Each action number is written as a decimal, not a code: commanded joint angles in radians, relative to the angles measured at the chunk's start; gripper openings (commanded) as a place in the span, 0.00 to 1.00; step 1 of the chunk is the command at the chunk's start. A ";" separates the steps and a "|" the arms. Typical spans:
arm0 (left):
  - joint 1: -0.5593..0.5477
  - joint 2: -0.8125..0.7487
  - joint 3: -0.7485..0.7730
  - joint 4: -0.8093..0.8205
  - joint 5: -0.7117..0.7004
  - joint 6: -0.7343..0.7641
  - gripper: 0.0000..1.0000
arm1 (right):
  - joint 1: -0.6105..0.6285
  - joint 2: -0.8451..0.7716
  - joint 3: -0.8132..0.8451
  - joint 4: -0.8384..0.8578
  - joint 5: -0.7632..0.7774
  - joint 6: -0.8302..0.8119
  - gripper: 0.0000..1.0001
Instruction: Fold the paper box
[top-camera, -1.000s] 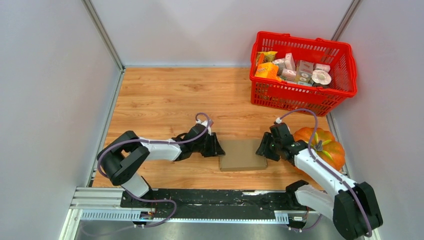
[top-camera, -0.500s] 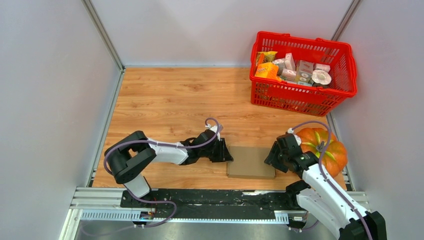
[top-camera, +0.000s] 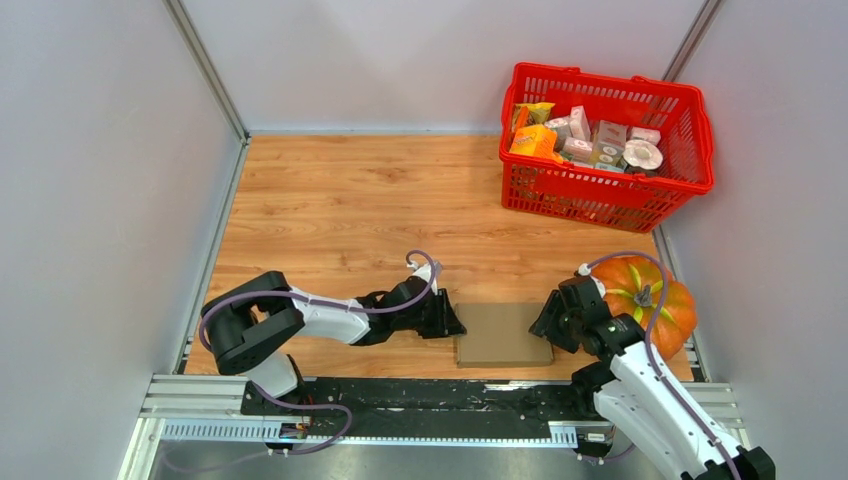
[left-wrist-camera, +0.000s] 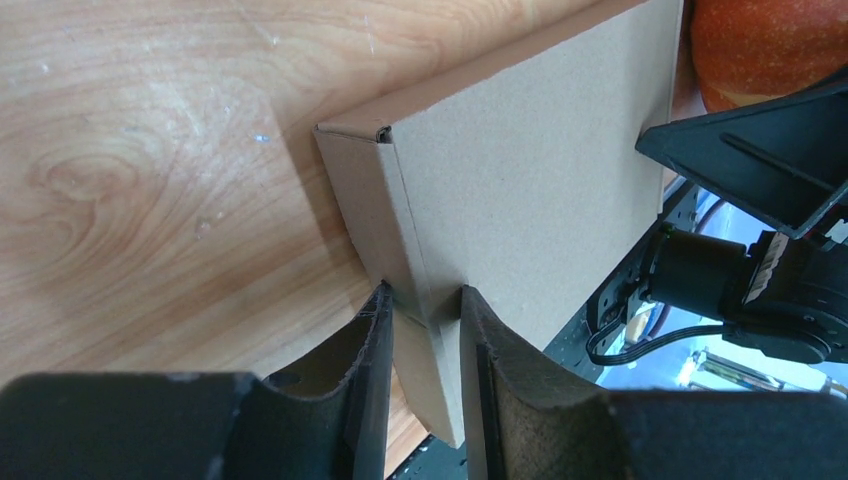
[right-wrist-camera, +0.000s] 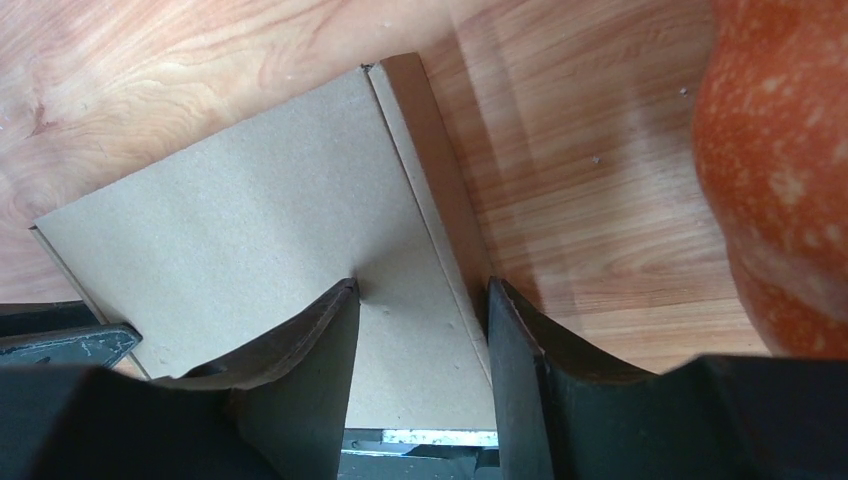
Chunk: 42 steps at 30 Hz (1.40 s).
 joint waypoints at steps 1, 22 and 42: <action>-0.073 -0.019 -0.019 0.148 0.109 -0.054 0.34 | 0.015 -0.025 -0.055 -0.043 -0.220 0.074 0.50; -0.022 -0.529 0.156 -0.683 -0.279 0.284 0.68 | 0.014 -0.116 0.232 -0.072 -0.037 -0.036 0.81; -0.016 -1.286 0.745 -1.110 -0.506 0.838 0.72 | 0.075 -0.349 0.896 0.143 0.246 -0.553 1.00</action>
